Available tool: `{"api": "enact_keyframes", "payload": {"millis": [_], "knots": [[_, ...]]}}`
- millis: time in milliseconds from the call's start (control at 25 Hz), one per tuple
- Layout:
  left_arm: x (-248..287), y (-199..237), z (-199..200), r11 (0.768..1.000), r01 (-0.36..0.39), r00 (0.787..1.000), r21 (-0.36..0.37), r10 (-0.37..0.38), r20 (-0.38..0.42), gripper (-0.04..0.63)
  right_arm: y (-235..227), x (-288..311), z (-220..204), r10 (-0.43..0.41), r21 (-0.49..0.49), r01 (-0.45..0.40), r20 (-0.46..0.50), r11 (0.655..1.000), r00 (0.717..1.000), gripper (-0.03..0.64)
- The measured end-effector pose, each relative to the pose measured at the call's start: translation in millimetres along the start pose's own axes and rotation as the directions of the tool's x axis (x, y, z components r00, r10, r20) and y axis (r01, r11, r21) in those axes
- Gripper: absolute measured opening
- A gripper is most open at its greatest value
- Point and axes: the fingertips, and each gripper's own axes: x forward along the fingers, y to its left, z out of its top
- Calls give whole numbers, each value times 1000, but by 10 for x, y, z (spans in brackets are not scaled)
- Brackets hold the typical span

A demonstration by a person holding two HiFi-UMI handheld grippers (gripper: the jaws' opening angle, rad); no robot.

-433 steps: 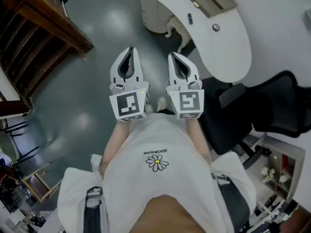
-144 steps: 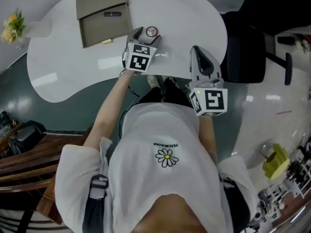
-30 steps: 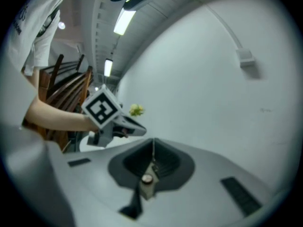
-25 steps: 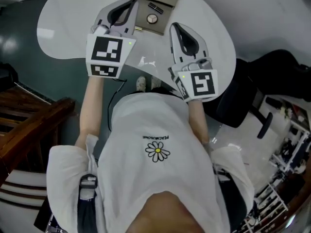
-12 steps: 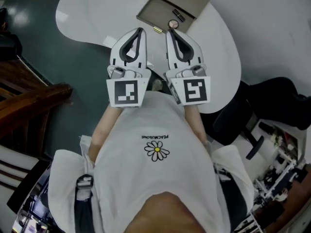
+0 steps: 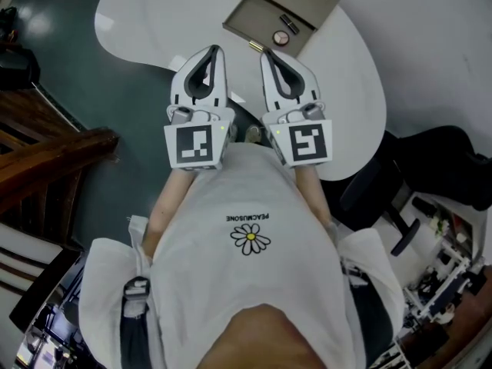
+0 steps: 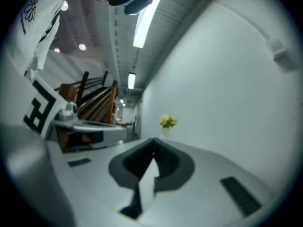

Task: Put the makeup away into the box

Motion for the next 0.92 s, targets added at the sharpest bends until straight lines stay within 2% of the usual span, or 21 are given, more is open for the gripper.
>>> {"api": "enact_keyframes", "payload": {"millis": [280,440,560,680,920], "knots": [[-9,73,46,1000,-19,1000,10,19,18,18,-8,-45,4,-4,2,4,5,1000,1000,30],[-18,72,22,1000,-22,999,-13,23,42,18,-33,-81,-1,-11,2,11,6,1000,1000,29],[-16,70,25,1000,-17,999,12,17,32,18,-44,-95,-14,-16,0,16,4,1000,1000,29],[-28,67,23,1000,-20,999,-6,20,32,18,-44,-112,-25,-20,1,20,0,1000,1000,29],[-35,40,51,999,0,1000,37,-1,22,18,-31,-136,-44,-21,1,21,-4,1000,1000,29]]}}
